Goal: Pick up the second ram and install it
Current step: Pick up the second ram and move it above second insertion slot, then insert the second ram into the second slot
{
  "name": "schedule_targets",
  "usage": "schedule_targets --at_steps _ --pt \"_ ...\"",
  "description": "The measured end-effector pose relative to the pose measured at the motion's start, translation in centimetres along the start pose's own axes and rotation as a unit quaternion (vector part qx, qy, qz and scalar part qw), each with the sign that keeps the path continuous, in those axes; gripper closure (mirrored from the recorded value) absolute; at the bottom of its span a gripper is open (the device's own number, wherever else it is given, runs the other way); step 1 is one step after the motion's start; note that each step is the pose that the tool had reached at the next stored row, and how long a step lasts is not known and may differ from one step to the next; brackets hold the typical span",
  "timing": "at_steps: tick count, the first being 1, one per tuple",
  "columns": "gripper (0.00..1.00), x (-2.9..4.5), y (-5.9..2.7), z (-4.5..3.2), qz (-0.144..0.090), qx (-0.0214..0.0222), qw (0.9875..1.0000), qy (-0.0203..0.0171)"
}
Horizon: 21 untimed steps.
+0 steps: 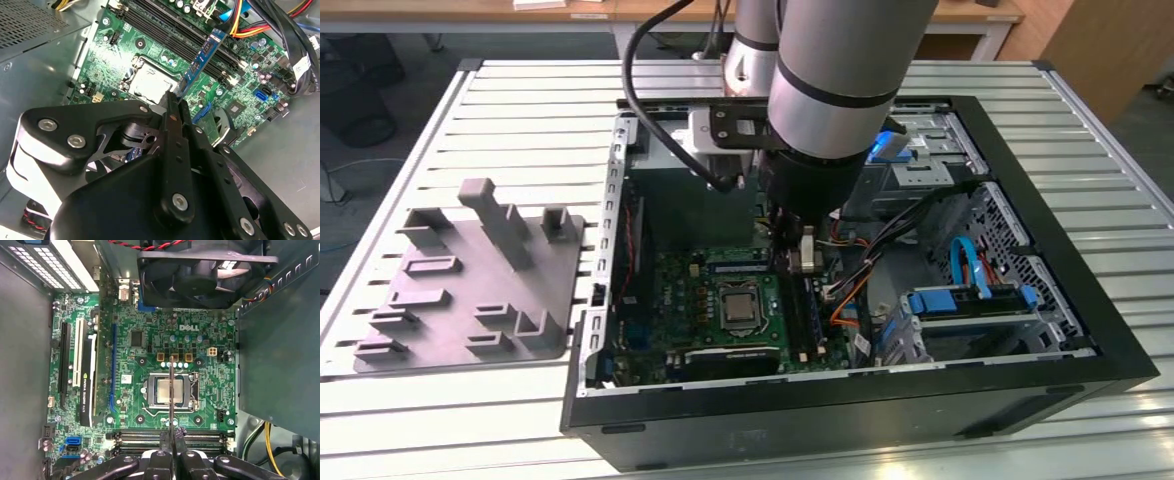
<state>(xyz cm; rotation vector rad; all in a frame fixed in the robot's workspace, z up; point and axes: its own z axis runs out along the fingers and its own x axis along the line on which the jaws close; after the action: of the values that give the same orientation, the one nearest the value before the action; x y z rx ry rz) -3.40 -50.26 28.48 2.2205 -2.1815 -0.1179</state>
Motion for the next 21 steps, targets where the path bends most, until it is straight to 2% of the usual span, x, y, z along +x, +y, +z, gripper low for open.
schedule_targets --at_steps 13,17,21 --pt "0.86 0.00 0.00 0.01 0.002 0.0001 1.0000 -0.0002" --pt "0.86 0.00 -0.01 0.02 0.032 0.0011 0.9995 -0.0023" --pt "0.86 0.00 -0.01 0.05 0.064 0.0023 0.9979 -0.0046"
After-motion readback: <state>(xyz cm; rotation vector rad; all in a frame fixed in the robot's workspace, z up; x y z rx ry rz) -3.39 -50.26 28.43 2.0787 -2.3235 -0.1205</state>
